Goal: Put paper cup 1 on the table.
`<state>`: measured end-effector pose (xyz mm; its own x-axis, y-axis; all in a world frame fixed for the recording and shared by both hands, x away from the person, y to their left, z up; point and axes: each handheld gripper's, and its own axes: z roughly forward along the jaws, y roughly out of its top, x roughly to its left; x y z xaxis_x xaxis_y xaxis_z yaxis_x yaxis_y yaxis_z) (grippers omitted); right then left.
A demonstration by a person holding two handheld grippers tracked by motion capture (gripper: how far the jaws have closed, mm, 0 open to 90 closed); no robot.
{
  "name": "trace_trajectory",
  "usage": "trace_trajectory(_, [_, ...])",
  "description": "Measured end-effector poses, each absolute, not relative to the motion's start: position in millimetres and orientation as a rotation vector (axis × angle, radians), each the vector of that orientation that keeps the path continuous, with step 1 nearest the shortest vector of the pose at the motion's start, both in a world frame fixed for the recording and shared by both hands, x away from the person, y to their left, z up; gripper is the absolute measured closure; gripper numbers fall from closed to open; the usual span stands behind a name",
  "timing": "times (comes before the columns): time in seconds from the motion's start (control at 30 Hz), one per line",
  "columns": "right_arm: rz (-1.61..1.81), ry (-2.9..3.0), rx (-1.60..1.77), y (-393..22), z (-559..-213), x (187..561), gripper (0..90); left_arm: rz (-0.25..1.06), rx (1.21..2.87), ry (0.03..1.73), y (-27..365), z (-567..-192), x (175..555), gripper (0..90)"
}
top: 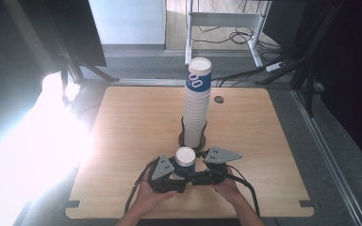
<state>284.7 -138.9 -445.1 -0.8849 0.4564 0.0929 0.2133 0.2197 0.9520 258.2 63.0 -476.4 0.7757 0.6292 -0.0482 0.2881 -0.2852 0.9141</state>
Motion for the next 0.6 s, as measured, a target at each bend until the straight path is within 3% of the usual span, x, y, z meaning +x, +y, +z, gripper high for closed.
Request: trace_trajectory(0.6, [1.752,2.314,0.675,-146.0,-442.5,289.1,18.2,0.399,1.896,0.674,71.9,-474.5,261.9,21.1])
